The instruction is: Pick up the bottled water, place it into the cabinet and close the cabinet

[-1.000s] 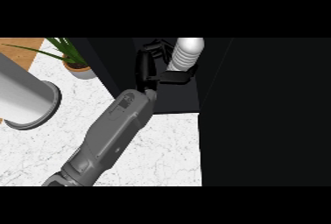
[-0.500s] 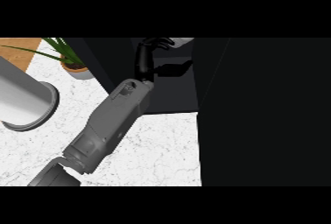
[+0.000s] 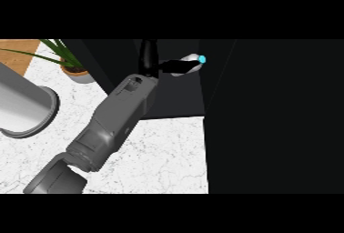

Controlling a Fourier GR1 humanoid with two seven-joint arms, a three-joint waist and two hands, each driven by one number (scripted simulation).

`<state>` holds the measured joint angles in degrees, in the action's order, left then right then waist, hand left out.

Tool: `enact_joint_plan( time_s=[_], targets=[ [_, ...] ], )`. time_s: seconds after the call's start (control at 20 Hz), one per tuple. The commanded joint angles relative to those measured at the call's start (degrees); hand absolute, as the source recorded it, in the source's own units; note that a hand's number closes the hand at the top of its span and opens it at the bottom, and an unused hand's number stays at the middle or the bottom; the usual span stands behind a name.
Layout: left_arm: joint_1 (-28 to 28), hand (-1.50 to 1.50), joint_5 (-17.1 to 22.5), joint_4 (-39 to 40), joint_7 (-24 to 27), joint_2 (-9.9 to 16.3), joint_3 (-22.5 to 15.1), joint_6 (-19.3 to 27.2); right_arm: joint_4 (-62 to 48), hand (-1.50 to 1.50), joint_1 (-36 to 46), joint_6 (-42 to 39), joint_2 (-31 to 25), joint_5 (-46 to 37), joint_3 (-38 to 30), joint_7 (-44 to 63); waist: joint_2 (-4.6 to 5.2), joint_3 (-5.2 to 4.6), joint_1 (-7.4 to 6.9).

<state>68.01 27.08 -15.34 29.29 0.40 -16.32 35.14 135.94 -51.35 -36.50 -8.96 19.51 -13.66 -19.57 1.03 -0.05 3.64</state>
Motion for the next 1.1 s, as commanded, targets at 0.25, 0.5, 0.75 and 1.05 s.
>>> enact_joint_plan(
  time_s=[0.25, 0.5, 0.75, 1.05],
  targets=[
    [0.62, -1.50, 2.79, -2.56, 6.13, -0.39, 4.16, -7.45, 5.98, -1.50, -0.86, 2.03, 1.93, 3.14, 0.10, 2.69, -0.39, -0.04, -1.03],
    [-1.81, -1.50, 6.54, -9.31, 3.70, -0.40, 1.80, -11.93, 5.87, -1.50, -0.50, 0.85, 1.51, 2.02, 0.74, 3.15, -0.90, 0.00, -1.22],
    [-11.22, -1.50, 7.72, -19.19, 3.17, -0.40, -4.09, -11.82, 7.60, -1.50, -1.02, 2.08, 1.58, 2.30, 1.39, 5.80, -1.50, -0.01, -3.00],
    [-16.22, -1.50, 9.71, -31.02, -2.12, -0.40, -8.96, -9.03, 5.87, -1.50, 0.38, 1.21, -1.70, 6.08, -1.84, 5.98, -1.55, 0.01, -3.59]
  ],
)
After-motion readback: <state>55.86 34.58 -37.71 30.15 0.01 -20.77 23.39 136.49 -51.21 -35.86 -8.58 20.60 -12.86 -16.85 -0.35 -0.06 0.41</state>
